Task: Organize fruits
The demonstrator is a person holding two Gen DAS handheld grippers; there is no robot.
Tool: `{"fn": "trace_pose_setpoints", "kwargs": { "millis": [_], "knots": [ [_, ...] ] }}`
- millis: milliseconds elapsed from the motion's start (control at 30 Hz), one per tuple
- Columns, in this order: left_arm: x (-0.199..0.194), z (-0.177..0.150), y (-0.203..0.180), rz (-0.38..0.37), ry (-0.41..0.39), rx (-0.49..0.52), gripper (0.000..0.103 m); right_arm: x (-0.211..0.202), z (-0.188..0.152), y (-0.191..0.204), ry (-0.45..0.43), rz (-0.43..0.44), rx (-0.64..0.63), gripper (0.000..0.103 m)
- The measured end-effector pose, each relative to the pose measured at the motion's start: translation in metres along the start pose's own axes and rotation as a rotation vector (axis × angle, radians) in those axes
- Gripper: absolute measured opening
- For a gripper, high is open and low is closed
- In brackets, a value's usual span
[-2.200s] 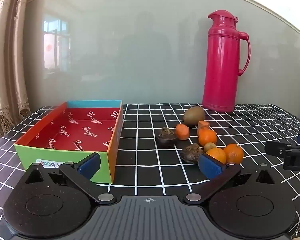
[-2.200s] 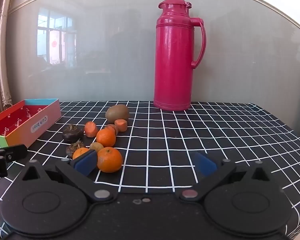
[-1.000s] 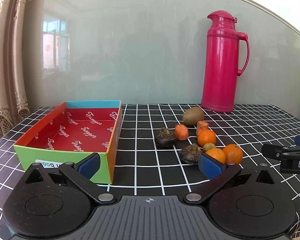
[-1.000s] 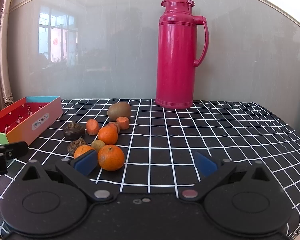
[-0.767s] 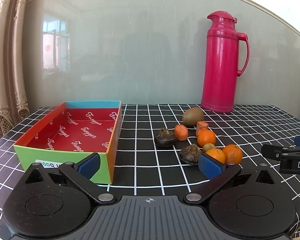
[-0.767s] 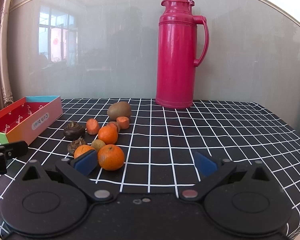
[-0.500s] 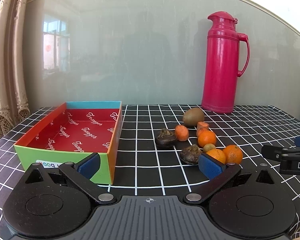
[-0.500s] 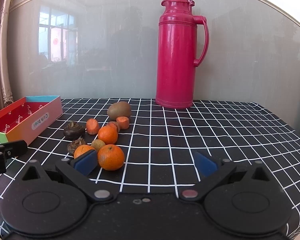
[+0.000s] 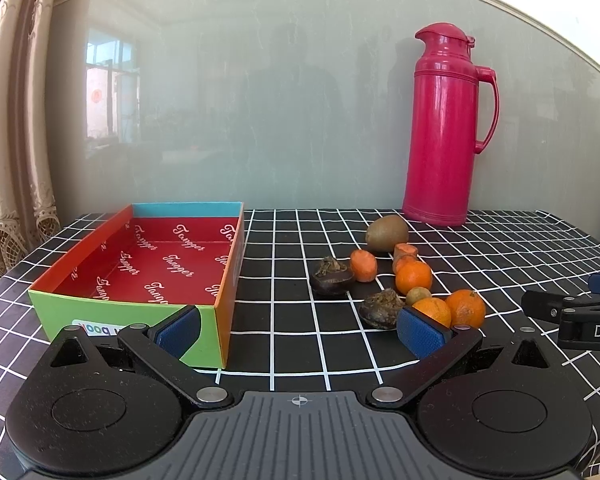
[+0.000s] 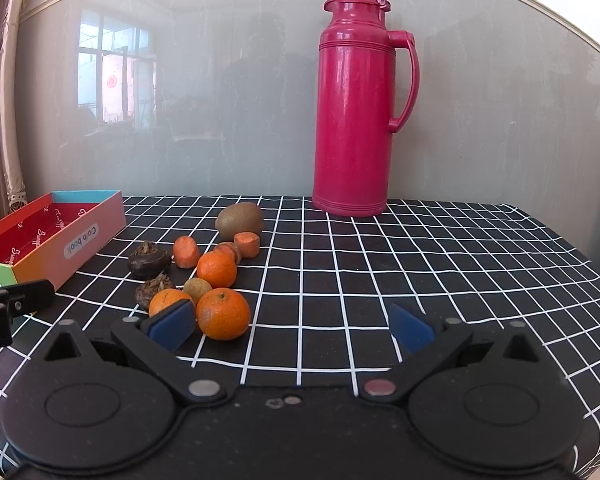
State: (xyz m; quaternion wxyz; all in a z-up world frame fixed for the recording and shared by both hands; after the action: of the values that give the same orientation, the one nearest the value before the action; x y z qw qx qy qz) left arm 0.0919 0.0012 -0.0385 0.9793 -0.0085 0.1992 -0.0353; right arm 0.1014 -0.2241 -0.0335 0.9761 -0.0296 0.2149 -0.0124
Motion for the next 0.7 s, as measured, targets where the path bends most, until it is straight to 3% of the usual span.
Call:
{"fn": "trace_pose_setpoints", "kwargs": {
  "millis": [700],
  "knots": [
    [-0.0002, -0.0002, -0.0011, -0.001, 0.001, 0.003, 0.103, 0.0, -0.0003, -0.0003, 0.005, 0.0, -0.001, 0.103]
  ]
}}
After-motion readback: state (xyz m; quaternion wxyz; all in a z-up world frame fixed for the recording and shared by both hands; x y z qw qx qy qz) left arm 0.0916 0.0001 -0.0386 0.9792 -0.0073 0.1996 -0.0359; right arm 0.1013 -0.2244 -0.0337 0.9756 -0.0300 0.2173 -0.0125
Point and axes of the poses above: each gripper's, at about its wrist camera, not at the fingertips, and x roughly the way its jaws point, y to its left, z to its top, the point moved 10 cm from there along x, roughly the way its jaws point, and after that the axes turned 4 degrees about -z, right-handed, at the moved point
